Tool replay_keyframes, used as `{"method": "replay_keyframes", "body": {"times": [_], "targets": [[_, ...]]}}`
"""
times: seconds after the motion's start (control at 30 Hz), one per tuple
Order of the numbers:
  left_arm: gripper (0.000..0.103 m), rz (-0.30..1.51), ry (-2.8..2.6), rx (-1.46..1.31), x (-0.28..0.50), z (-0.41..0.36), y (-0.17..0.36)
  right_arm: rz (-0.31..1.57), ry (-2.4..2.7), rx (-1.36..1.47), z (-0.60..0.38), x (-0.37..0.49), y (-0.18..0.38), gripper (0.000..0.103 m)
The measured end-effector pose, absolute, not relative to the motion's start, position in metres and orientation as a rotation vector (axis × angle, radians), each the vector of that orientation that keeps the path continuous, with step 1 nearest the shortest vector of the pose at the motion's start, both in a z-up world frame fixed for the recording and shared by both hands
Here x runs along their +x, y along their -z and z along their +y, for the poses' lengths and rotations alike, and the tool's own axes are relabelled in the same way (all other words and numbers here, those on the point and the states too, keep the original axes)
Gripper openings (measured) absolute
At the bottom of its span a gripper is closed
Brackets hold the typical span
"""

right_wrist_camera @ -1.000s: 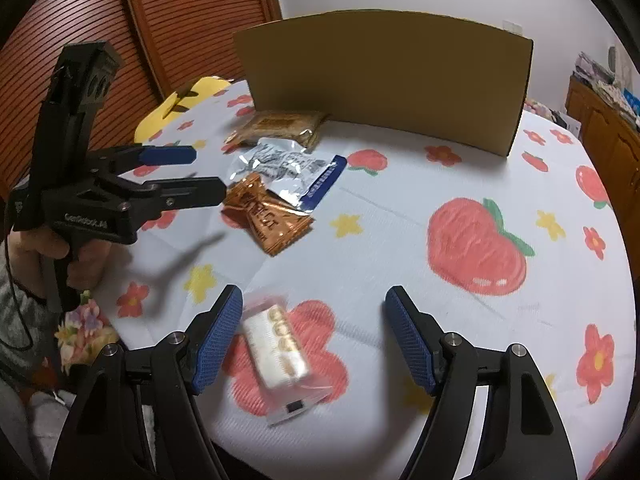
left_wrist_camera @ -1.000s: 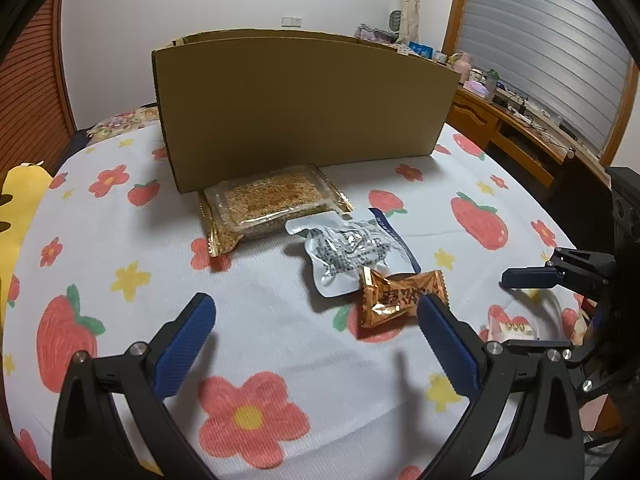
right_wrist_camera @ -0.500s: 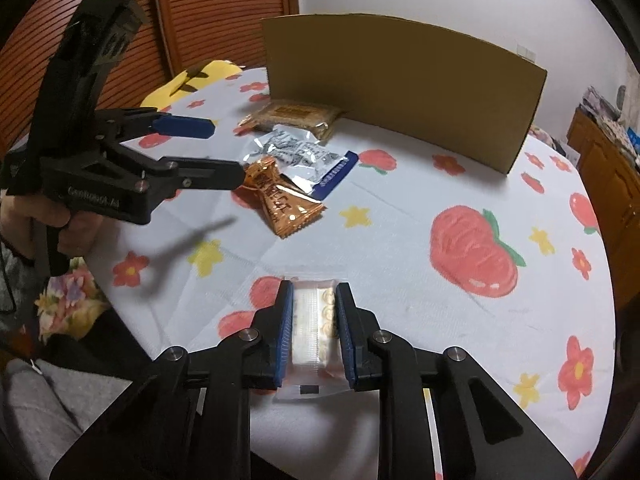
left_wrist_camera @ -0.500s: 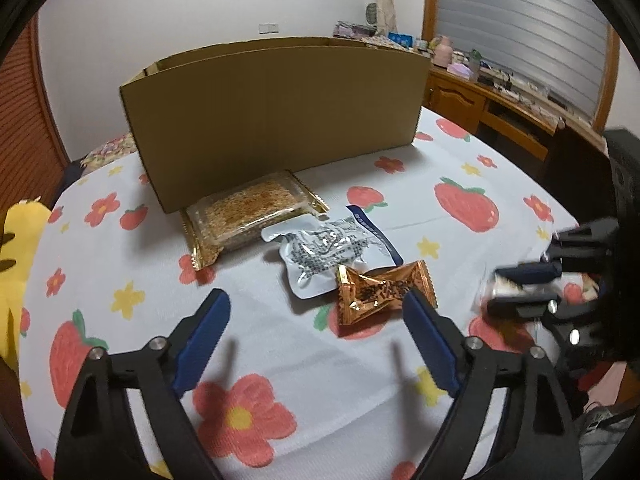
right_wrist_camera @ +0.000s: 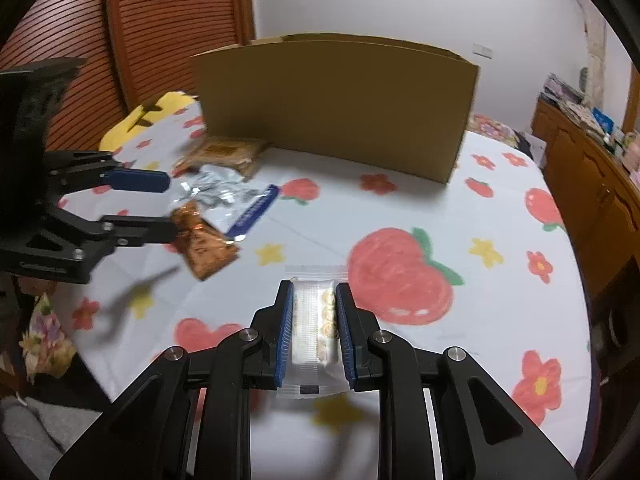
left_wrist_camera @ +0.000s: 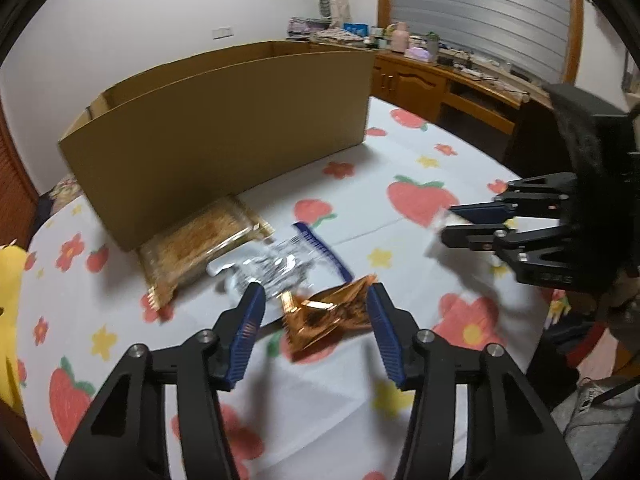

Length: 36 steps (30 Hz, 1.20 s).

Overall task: Organize snacks
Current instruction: 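Grasp the clear wrapped bar with the right tool while the left tool grasps the copper candy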

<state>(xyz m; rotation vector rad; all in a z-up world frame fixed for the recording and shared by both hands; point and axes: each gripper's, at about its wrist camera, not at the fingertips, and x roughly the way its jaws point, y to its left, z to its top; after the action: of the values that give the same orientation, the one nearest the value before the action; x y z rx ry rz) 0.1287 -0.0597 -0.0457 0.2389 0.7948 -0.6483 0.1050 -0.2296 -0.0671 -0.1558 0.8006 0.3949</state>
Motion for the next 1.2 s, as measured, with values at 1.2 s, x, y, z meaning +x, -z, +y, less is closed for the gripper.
{"method": "replay_keyframes", "body": {"times": [1.2], "targets": [[0.02,0.913,0.64,0.295,0.133,-0.06,0.067,0.804,-0.341,-0.12,-0.246,0.119,0.082,0.02]]}}
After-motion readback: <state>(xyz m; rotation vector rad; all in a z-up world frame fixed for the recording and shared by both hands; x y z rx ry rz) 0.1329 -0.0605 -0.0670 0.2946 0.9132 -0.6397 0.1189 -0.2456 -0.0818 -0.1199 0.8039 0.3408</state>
